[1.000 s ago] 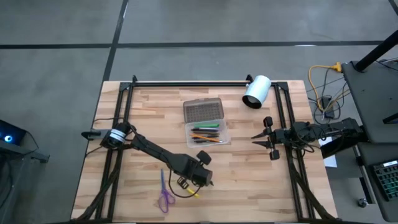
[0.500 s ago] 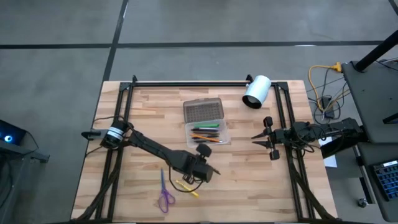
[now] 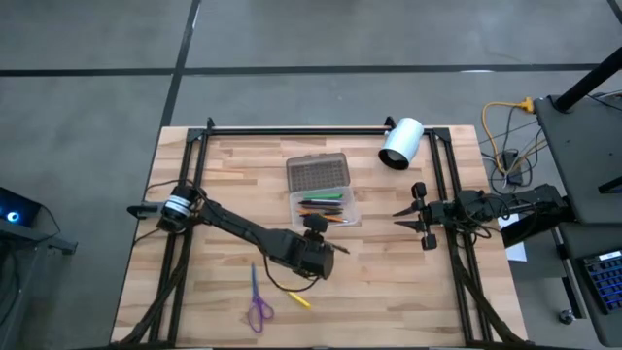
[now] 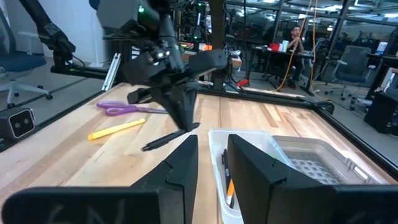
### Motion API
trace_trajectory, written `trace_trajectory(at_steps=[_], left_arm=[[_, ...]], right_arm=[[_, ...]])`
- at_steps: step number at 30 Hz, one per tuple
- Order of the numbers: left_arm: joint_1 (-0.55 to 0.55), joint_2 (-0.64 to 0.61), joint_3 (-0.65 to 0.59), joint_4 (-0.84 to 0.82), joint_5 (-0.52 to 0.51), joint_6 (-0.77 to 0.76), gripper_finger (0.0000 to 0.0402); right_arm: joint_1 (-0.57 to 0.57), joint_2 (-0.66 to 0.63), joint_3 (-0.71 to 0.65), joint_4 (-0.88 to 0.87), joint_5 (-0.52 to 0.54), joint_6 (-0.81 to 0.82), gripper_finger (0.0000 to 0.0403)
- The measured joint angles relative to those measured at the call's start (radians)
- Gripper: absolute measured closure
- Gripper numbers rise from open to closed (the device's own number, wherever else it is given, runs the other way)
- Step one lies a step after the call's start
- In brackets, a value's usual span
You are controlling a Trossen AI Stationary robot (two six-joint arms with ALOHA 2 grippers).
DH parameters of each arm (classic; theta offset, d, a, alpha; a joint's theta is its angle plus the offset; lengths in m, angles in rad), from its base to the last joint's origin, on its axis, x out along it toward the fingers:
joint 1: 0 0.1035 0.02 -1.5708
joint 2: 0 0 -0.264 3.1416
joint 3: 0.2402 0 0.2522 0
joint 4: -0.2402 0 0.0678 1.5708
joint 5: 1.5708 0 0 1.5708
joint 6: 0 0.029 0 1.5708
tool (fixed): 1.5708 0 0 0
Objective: Pick & place school supplies into a supply box
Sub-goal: Put the black pen into the transparent supply box
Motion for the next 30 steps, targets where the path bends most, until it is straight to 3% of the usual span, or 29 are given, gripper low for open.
trace_trajectory(at_steps=[16,30], left_arm=[[0.046,-0.006,-0.002,-0.018,-0.26,-0.121,0.0391],[0.127,-0.006,-0.05,-0.019,-0.274,-0.171,0.0391]], right_arm=[[0.0,0.0,0.0,0.0,0.0,0.0,0.033],[0.0,0.0,0.0,0.0,0.0,0.0,0.0329]])
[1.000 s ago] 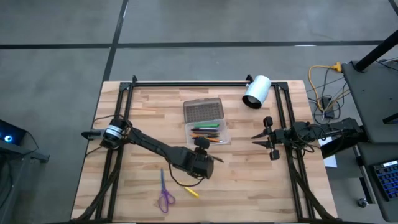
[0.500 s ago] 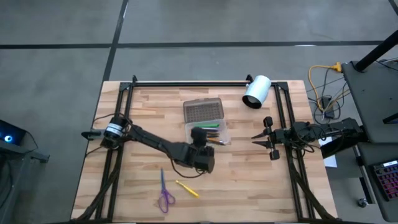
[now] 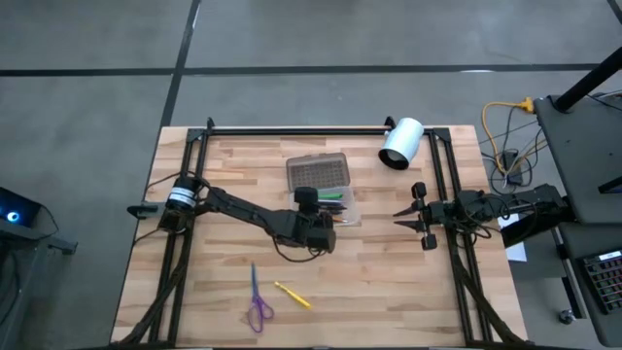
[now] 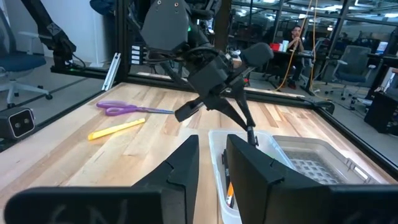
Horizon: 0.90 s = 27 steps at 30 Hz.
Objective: Pick & place school supplies into a supply box
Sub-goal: Put the black pen into the transparent supply box
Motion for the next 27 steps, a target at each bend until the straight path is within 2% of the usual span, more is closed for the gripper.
trace_trajectory(at_steps=[13,21,27], left_arm=[[0.007,0.0,-0.005,0.0,-0.004,0.003,0.0385],[0.007,-0.001,-0.012,0.0,-0.003,0.003,0.0356],[0.007,-0.001,-0.017,0.0,-0.003,0.003,0.0352]], right_arm=[[0.0,0.0,0.0,0.0,0.0,0.0,0.0326],[0.0,0.0,0.0,0.0,0.0,0.0,0.0322],[0.0,0.0,0.0,0.0,0.0,0.0,0.0331]])
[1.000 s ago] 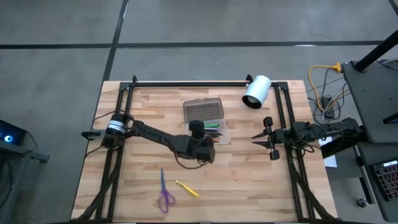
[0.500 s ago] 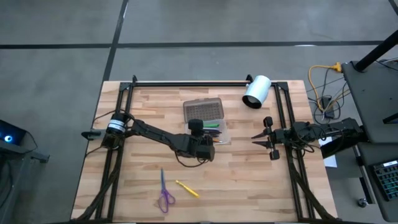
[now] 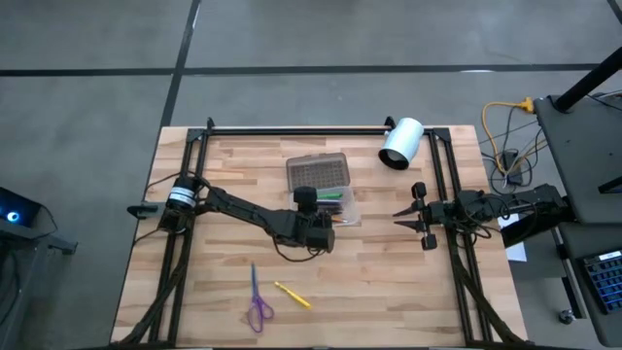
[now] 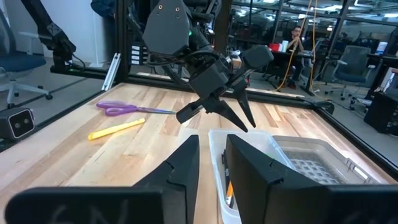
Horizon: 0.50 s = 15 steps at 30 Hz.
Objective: Pick & place school supplies into a supply box
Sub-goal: Put the black pen into the transparent supply box, then put the yellow marker into the transparent supply box
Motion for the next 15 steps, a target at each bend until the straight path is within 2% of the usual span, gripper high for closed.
trace_trajectory(at_steps=[15], left_arm=[[-0.036,0.0,0.0,0.0,0.0,0.026,0.035]], right_arm=[[0.0,0.0,0.0,0.0,0.0,0.0,0.0322]])
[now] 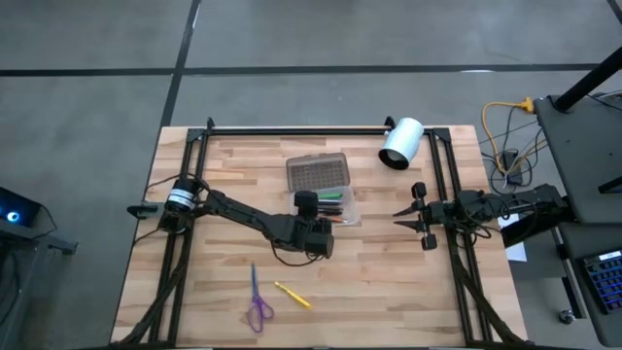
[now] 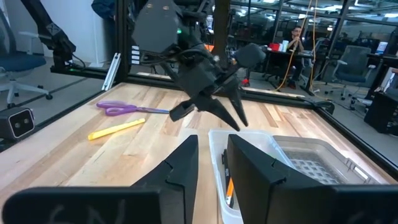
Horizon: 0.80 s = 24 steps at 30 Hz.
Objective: Pick & place school supplies into a supply box
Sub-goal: Put the yellow marker into the transparent supply box
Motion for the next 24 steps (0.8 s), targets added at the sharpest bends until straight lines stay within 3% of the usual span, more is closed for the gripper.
trace_trajectory(at_steps=[14,24], left_arm=[[-0.172,-0.006,0.005,-0.013,0.062,0.044,0.035],[-0.248,-0.034,0.005,-0.025,0.231,0.042,0.0341]], right_arm=[[0.0,0.0,0.0,0.0,0.0,0.0,0.0335],[0.0,0.0,0.0,0.0,0.0,0.0,0.0324]])
